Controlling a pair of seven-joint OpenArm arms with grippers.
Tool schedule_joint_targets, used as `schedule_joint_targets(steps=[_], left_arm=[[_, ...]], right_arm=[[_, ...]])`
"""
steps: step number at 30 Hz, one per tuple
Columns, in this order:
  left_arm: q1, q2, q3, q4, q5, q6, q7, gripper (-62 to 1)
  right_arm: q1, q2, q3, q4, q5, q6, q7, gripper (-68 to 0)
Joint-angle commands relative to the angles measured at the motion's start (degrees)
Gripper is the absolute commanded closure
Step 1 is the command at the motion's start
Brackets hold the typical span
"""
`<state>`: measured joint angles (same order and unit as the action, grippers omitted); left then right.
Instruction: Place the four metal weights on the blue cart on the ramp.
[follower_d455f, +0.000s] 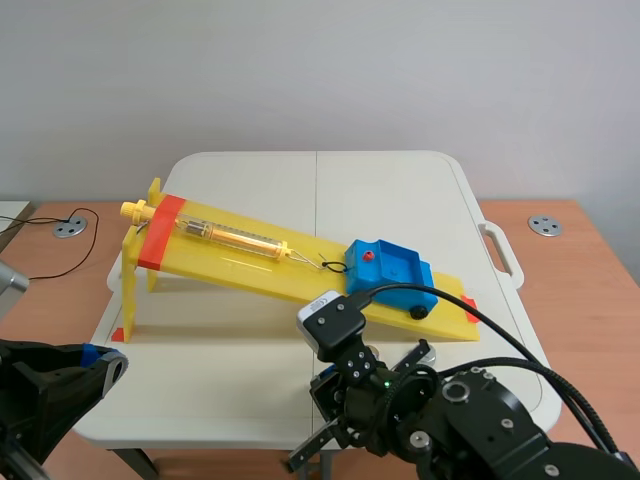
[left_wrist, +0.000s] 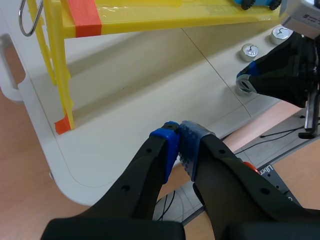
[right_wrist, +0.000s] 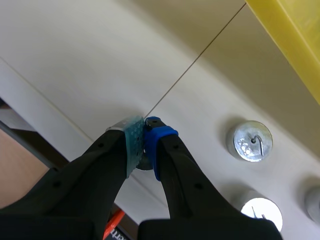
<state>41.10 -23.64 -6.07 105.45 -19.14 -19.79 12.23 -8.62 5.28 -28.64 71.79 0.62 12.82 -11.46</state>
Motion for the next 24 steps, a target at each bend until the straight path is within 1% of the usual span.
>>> schedule_joint_targets(steps=[1, 6, 9, 12, 19, 21, 24], left_arm=[[-0.3, 0.7, -0.9, 4.1, -2.4, -1.4, -5.1, -3.6], [-0.3, 0.7, -0.9, 4.1, -2.4, -1.4, -5.1, -3.6], [-0.3, 0.7, -0.9, 4.1, -2.4, -1.4, -5.1, -3.6], [-0.4, 0.7, -0.9, 4.1, -2.4, -1.4, -5.1, -3.6], [-0.4, 0.7, -0.9, 4.1, -2.4, -1.4, -5.1, -3.6], [-0.4, 0.7, -0.9, 4.1, -2.4, -1.4, -5.1, -3.6], [-0.4, 0.7, -0.9, 4.1, -2.4, -1.4, -5.1, -3.6]], right_arm=[[2.0, 3.7, -0.2, 10.5, 3.8, -1.2, 1.5, -0.6], [-2.3, 8.2, 0.7, 20.5, 6.8, -1.2, -1.8, -0.6], [-5.7, 10.1, 3.2, 25.4, 11.0, -1.2, -3.0, -0.6], [-9.0, 11.5, 6.8, 30.3, 15.1, -0.8, -4.5, -0.6], [-14.1, 11.7, 18.3, 40.3, 23.7, -0.5, -7.8, -0.6], [-14.4, 11.7, 21.4, 42.1, 25.7, -0.3, -8.0, -0.6], [-14.1, 11.0, 25.8, 42.8, 28.3, -0.3, -7.5, -0.6]])
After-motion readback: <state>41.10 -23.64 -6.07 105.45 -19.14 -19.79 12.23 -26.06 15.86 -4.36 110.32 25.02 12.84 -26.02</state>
